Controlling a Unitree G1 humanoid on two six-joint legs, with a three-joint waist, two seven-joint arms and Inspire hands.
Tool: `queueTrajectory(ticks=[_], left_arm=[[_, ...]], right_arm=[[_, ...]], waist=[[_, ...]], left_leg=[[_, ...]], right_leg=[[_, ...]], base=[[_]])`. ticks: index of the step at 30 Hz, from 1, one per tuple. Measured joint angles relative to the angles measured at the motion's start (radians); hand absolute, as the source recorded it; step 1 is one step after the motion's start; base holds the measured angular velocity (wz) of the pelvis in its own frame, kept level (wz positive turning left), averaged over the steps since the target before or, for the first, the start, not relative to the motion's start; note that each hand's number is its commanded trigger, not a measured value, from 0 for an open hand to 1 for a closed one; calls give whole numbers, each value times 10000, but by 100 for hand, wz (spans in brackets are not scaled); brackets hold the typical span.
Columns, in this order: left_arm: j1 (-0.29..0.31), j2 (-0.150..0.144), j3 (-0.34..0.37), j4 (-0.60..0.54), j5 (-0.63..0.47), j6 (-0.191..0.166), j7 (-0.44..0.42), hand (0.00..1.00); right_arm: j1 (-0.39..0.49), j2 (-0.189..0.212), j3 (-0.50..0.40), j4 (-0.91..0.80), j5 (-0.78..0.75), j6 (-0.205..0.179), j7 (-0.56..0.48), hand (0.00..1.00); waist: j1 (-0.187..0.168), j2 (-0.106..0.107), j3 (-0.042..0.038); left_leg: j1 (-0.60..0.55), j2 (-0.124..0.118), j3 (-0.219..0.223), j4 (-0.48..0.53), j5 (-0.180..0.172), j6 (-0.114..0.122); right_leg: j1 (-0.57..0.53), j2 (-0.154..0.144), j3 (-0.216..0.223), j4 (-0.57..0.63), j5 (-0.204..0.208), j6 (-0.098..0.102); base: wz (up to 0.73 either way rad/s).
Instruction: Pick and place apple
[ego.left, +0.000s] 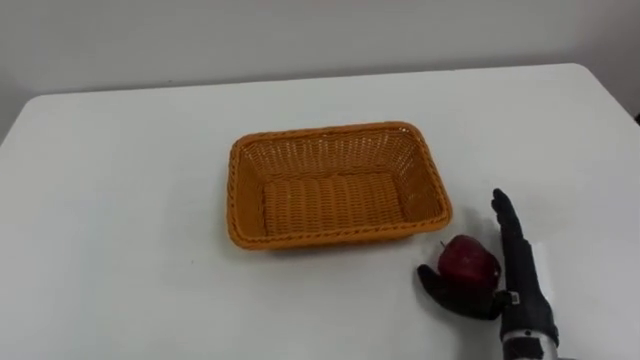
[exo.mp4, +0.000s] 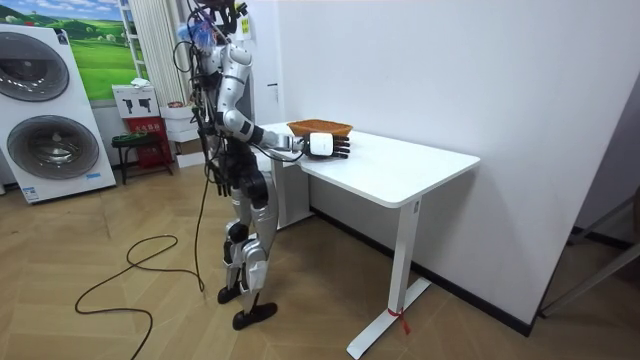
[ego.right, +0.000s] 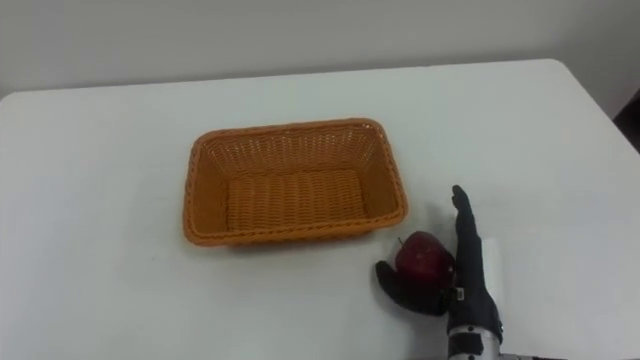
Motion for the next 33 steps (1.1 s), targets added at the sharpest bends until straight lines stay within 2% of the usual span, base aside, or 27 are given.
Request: queueTrajectory(ticks=[1, 2, 3, 10, 20, 29, 33], left_arm=[[-1, 0, -1, -2, 0, 0, 1, 0], [0, 0, -1, -2, 0, 0, 1, 0], [0, 4, 5, -7, -11, 0, 1, 0], [-89, 28, 23, -9, -20, -23, 1, 0], [-165, 26, 20, 2, -280, -176, 168, 0], [-139, 25, 16, -3, -396, -173, 249, 0], [-71, 26, 42, -54, -403, -203, 331, 0]], right_arm=[[-6, -3, 2, 26, -10, -21, -2, 28], [-9, -3, 4, 34, -19, -23, -4, 84], [-7, 2, 6, 87, -12, -50, -22, 100], [-247, 1, -299, 708, -98, -375, -574, 100], [-502, 36, -645, 1294, -170, -793, -1138, 100], [-516, 83, -662, 1294, 142, -736, -1269, 100], [-640, 86, -665, 1015, 799, -548, -1374, 100]], waist=[[4, -10, -3], [7, -12, -2], [7, -21, -2], [-1, -146, -15], [11, -157, -19], [24, -169, -23], [49, -148, -30]], left_leg=[[-15, 22, 16, 0, 0, 0], [-20, 49, 26, 0, 0, -1], [-21, 76, 30, -3, -1, -2], [-20, 86, 34, -2, -3, -3], [18, 112, 44, 6, -5, -10], [25, 114, 72, 7, -5, -10], [15, 110, 68, 3, -5, -10]], right_leg=[[-42, 6, -6, 41, 0, -1], [-69, 9, -5, 89, 0, -1], [-68, 8, -11, 119, 0, 0], [-19, 9, -25, 113, 8, -9], [28, 32, -25, 90, 8, -9], [-39, 34, -18, 89, 9, -11], [-18, 34, -21, 96, 13, -17]], base=[[-4], [0], [0], [0], [0], [0], [0]])
